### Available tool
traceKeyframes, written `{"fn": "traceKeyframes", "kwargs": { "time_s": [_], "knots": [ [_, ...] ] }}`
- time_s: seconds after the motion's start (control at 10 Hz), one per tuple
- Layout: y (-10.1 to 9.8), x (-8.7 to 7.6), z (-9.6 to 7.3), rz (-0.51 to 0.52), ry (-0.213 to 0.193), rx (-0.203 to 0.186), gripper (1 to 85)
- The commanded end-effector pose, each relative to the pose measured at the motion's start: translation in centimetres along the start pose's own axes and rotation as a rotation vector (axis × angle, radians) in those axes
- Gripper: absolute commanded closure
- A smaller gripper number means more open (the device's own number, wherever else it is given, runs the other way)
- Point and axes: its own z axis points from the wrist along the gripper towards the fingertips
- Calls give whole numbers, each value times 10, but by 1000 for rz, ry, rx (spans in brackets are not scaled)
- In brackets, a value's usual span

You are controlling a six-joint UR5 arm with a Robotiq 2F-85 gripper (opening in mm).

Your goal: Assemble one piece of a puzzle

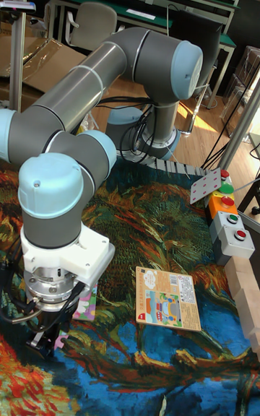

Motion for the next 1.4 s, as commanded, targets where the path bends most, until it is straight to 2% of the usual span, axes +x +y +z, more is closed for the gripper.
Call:
{"fn": "traceKeyframes", "kwargs": {
  "time_s": [0.0, 1.3],
  "knots": [
    [-1, 0, -1, 3, -9, 3, 343],
    [-2, -6, -3, 3, -21, 5, 357]
  ]
}}
